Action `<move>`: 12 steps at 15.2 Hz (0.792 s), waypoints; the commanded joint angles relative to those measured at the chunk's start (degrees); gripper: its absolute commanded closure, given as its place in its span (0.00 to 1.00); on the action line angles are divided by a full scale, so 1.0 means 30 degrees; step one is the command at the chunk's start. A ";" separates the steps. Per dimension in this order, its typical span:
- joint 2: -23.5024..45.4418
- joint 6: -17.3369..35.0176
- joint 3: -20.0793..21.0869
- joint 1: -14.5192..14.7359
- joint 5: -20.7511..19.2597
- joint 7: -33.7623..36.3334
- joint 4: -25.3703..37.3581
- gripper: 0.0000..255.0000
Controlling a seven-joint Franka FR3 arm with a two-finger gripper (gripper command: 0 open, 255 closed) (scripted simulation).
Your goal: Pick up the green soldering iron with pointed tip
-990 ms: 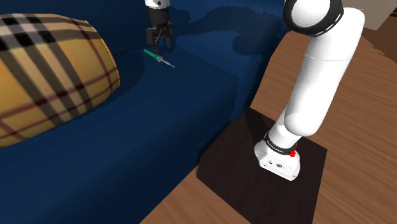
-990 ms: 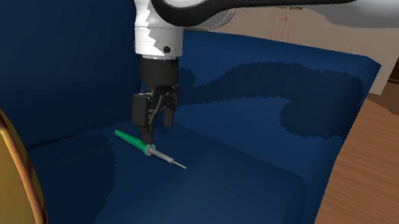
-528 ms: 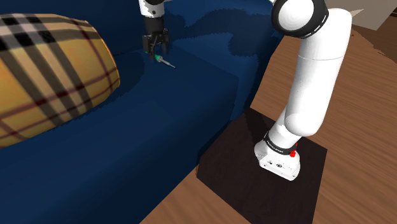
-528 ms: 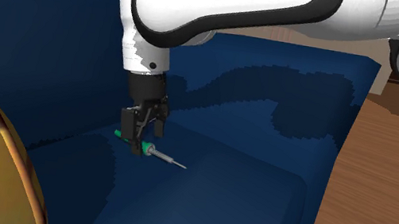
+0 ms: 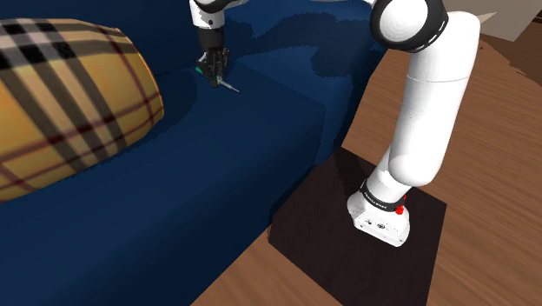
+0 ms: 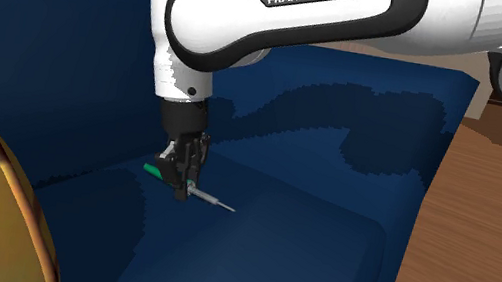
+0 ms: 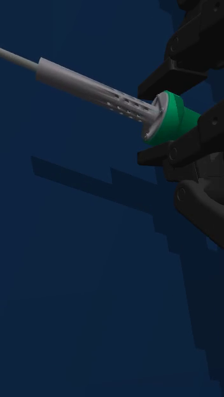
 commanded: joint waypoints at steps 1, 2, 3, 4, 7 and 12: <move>0.0013 0.0010 -0.0002 -0.0001 -0.0001 -0.0001 -0.0009 1.00; 0.0008 0.0014 -0.0002 -0.0003 -0.0001 -0.0003 -0.0016 1.00; 0.0013 0.0012 -0.0002 -0.0002 -0.0001 -0.0002 -0.0010 1.00; 0.0013 0.0012 -0.0003 -0.0002 -0.0002 -0.0003 -0.0010 1.00; -0.0071 -0.0427 0.0011 0.0009 0.0015 0.0010 0.0346 1.00; -0.0006 -0.1741 0.0028 0.0059 0.0006 0.0038 0.1726 1.00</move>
